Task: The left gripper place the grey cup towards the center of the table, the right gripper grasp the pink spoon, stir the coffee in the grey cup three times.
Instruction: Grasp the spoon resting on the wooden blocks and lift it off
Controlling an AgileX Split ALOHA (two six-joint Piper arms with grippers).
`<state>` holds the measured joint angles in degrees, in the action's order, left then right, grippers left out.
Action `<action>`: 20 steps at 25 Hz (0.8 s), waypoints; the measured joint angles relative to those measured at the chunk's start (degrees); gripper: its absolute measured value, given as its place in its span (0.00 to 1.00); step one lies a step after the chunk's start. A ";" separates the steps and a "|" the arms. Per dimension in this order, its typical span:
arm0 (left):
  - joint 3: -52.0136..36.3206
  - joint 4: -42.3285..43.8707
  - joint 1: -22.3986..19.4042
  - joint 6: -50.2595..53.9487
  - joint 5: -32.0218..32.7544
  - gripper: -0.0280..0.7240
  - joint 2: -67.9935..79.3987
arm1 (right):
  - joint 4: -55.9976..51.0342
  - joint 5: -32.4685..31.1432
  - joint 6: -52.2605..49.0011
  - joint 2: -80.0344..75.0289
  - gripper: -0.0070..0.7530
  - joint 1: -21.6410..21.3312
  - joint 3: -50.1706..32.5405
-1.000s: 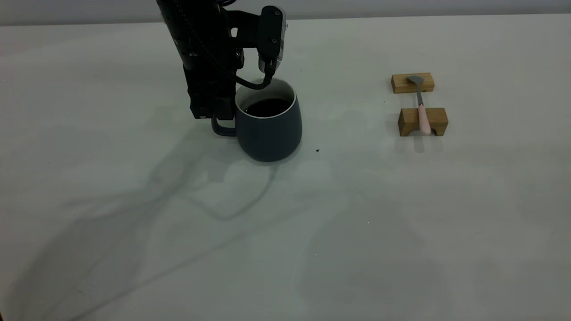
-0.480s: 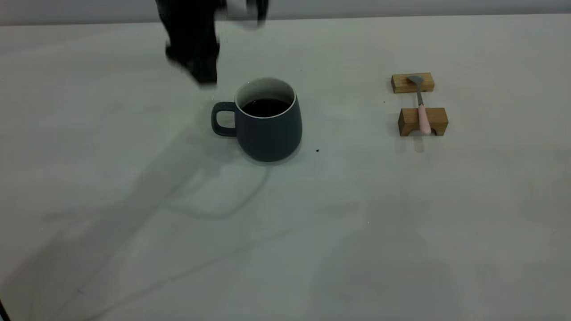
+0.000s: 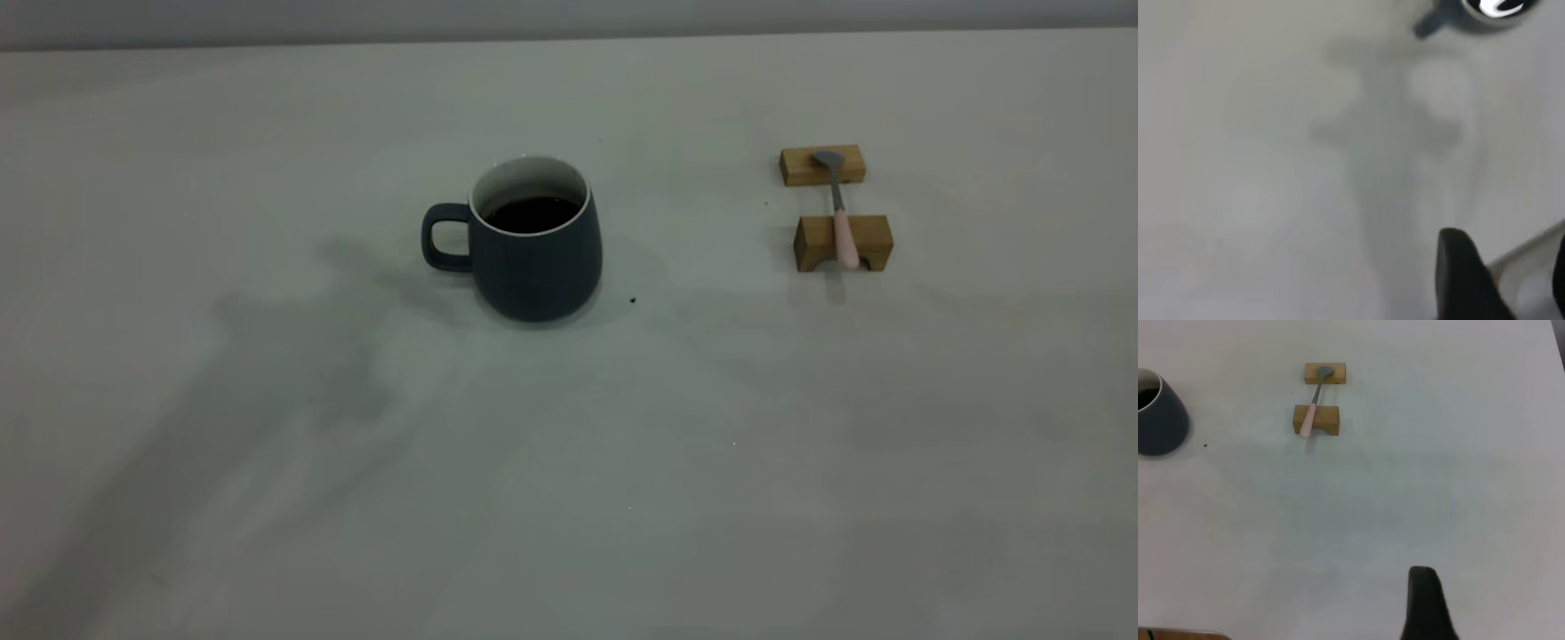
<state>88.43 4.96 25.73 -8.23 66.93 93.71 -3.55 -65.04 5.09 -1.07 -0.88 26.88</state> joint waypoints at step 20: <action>-41.03 -1.51 -6.35 11.53 0.00 0.36 -61.92 | 0.00 0.00 0.00 0.00 0.74 0.00 0.00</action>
<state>47.40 3.45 19.37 3.29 66.93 31.80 -3.55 -65.04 5.09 -1.07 -0.88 26.88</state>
